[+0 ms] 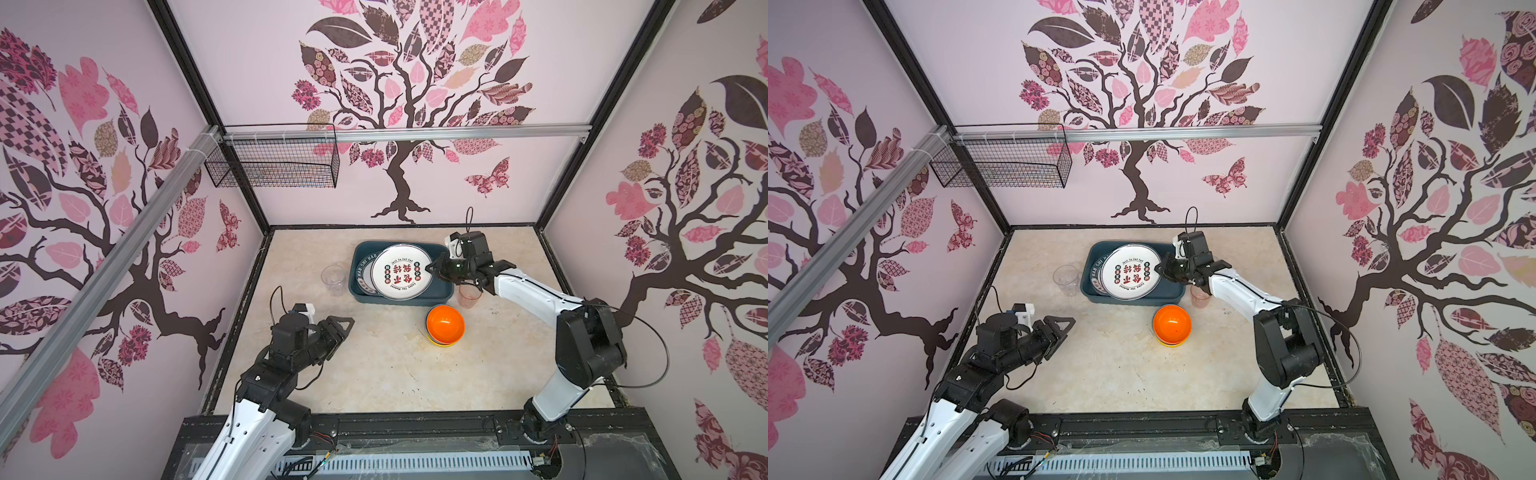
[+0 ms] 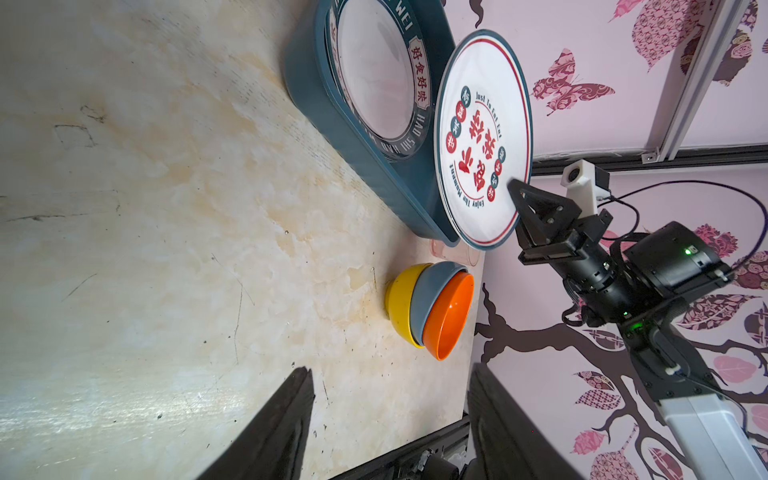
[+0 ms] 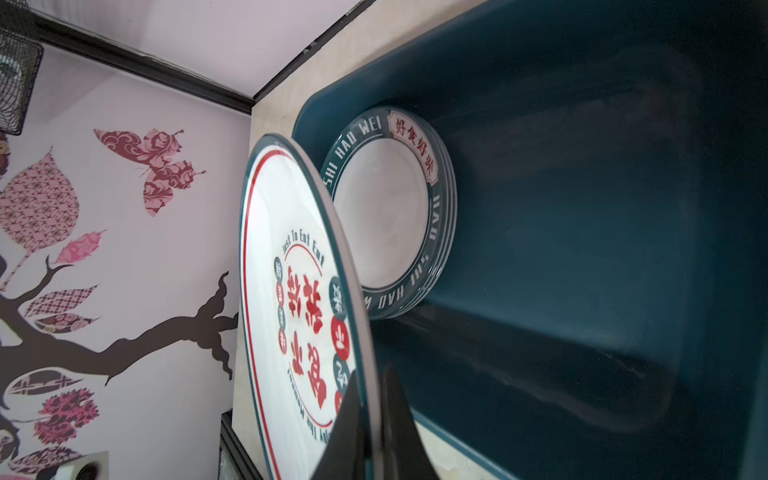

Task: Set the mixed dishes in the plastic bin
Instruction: 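Carry the red-print plate into the teal bin with the right gripper while the left releases, then lower the red-print plate upright against the plates in the bin with the right gripper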

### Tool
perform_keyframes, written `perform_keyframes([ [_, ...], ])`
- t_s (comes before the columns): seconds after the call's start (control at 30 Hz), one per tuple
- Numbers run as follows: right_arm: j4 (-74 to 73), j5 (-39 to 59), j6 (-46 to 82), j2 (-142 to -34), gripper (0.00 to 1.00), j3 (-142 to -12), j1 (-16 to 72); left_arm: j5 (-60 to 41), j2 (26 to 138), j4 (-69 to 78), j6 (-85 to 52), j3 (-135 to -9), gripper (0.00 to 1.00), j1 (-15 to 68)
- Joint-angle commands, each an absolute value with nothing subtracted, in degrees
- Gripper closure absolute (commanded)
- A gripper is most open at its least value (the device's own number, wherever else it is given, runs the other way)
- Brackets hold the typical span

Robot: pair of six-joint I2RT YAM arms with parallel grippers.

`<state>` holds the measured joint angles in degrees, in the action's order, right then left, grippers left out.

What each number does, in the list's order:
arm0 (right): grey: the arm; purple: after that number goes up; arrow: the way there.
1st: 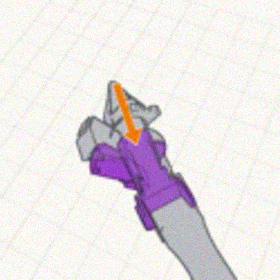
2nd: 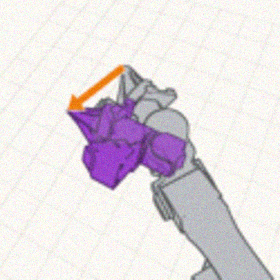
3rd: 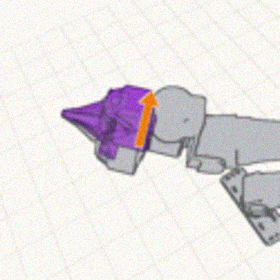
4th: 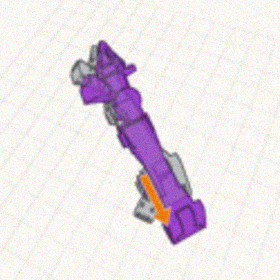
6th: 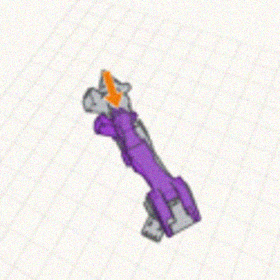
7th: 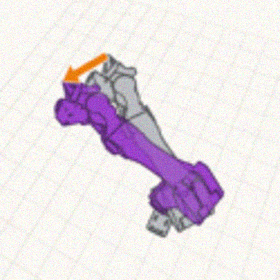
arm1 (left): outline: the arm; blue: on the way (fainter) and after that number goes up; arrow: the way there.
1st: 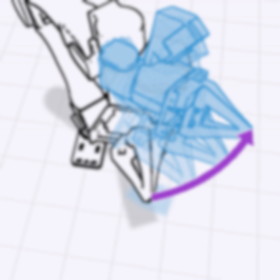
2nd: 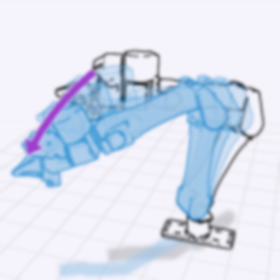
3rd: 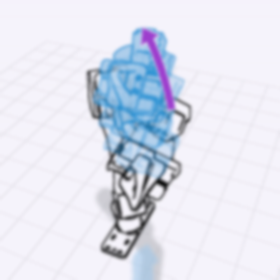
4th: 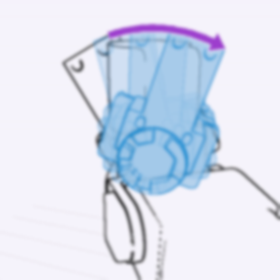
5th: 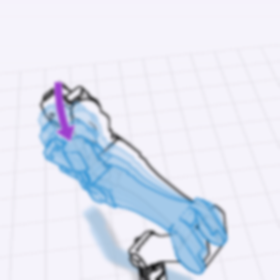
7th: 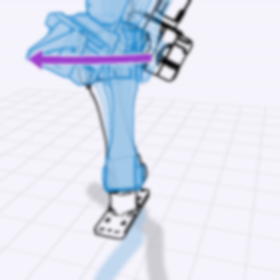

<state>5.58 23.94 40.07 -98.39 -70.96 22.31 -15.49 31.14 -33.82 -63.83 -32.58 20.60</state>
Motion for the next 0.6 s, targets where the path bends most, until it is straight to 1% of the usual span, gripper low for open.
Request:
perform_keyframes([
  [0.0, 4.5, 23.3, 40.7, -101.5, 0.97, -75.2, 22.1, -14.9, 30.4, -34.8, -63.0, -33.8, 0.35, 20.4],
  [0.17, 3.7, 22.5, 41.1, -105.3, 0.97, -77.6, 22.1, -14.8, 30.5, -35.2, -62.4, -33.9, 0.30, 20.4],
  [0.57, 3.2, 21.3, 41.8, -114.6, 0.96, -84.2, 22.0, -15.5, 30.8, -34.5, -62.8, -32.8, 0.30, 20.4],
])
